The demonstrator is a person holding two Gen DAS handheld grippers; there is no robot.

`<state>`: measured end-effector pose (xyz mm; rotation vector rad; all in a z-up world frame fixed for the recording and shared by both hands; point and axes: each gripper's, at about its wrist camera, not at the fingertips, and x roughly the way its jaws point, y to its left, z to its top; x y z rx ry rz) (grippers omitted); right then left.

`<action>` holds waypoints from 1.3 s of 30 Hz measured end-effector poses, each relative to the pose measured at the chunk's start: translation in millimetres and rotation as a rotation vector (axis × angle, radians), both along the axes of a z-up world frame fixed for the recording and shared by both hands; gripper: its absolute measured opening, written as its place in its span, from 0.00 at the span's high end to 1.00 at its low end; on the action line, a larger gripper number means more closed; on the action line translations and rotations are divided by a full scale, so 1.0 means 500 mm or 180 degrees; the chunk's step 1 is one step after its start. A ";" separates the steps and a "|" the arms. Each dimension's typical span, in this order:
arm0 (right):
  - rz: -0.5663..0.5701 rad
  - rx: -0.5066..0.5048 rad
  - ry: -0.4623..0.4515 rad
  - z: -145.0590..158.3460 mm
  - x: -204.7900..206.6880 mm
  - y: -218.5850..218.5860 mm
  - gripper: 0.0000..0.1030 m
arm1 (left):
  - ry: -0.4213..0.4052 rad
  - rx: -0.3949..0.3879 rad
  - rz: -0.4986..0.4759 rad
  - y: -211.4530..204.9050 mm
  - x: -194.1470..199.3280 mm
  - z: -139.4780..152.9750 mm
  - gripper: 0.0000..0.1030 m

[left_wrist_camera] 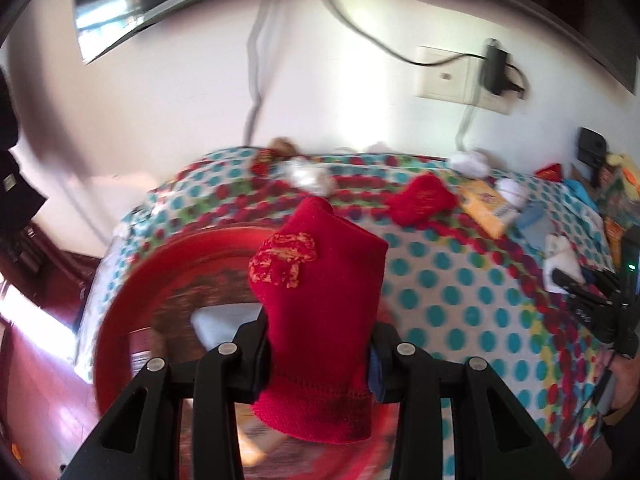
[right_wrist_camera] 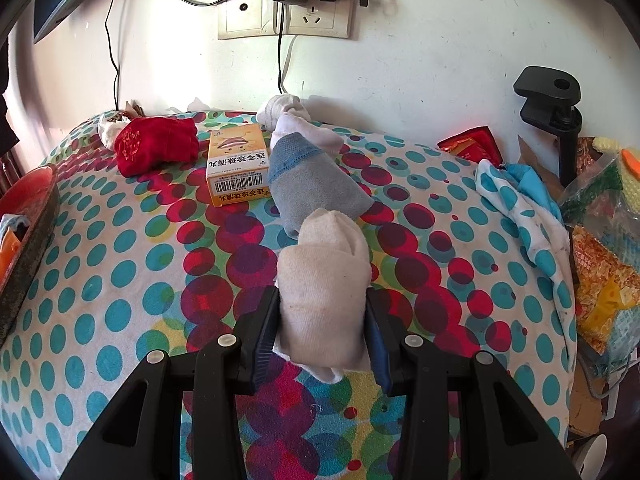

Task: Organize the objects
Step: 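Carry the red sock over the red basin with the left tool while the right holds the white sock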

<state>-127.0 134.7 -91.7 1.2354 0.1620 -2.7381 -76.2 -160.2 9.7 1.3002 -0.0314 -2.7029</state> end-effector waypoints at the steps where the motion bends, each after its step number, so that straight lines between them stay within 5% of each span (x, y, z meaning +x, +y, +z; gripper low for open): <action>1: 0.0000 0.0013 0.0002 0.000 0.001 0.000 0.63 | -0.0007 -0.0016 0.0045 -0.022 0.003 0.000 0.63; 12: 0.0002 0.0106 0.0017 0.000 0.009 0.002 0.62 | -0.0168 -0.0201 0.0544 -0.219 0.022 -0.030 0.63; 19: 0.0002 0.0169 0.0024 -0.002 0.008 0.005 0.62 | -0.0337 -0.0057 0.0783 -0.319 0.035 -0.077 0.63; 34: -0.0001 0.0277 0.0036 -0.004 0.001 -0.005 0.61 | -0.0461 0.0031 0.0901 -0.401 0.061 -0.139 0.61; 39: -0.0003 0.0327 0.0046 -0.005 0.005 0.046 0.61 | -0.0448 0.0019 0.0912 -0.405 0.064 -0.139 0.52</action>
